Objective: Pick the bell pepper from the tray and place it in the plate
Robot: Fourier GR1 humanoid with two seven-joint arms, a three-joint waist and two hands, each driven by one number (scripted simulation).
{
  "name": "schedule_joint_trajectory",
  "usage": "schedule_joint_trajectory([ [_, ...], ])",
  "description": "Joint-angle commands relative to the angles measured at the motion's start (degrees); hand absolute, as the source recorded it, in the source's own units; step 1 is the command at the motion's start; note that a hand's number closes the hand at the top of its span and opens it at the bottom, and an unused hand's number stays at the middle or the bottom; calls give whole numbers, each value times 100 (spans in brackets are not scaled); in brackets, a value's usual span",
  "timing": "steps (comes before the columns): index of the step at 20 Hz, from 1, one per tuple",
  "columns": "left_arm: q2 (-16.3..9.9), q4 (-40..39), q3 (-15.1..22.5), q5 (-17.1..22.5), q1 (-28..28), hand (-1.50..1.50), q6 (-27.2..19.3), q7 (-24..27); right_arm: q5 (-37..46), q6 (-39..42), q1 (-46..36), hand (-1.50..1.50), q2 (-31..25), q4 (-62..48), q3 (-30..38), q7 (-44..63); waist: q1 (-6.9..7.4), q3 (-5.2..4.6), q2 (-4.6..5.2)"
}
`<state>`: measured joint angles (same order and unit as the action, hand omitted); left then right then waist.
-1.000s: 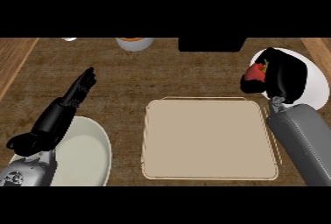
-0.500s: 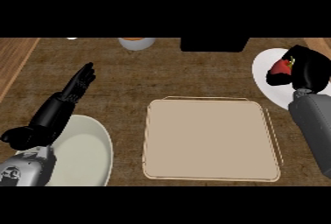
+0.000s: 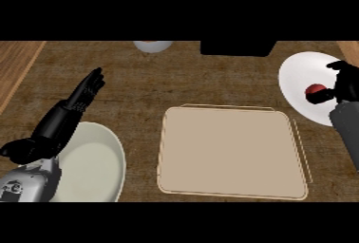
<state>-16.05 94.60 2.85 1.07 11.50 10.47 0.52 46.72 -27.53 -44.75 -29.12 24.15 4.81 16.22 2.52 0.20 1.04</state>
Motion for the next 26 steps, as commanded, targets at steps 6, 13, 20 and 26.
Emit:
schedule_joint_trajectory([
  [6,29,35,-115,-27,-178,0,31,132,-576,-708,-135,-150,-41,-616,692,-1833,-32,0,-24],
  [13,-7,-94,-188,-58,-58,0,83,159,-1631,-422,-33,-150,98,-259,1503,-3578,-128,3,-46],
  [20,-34,-183,-298,-73,-22,0,57,57,-3141,1204,-11,-150,27,-93,2609,-4240,-243,-2,-73],
  [26,-65,326,-349,62,-201,0,165,-346,-3858,2321,629,-150,-329,272,2988,-4426,-272,-18,-123],
])
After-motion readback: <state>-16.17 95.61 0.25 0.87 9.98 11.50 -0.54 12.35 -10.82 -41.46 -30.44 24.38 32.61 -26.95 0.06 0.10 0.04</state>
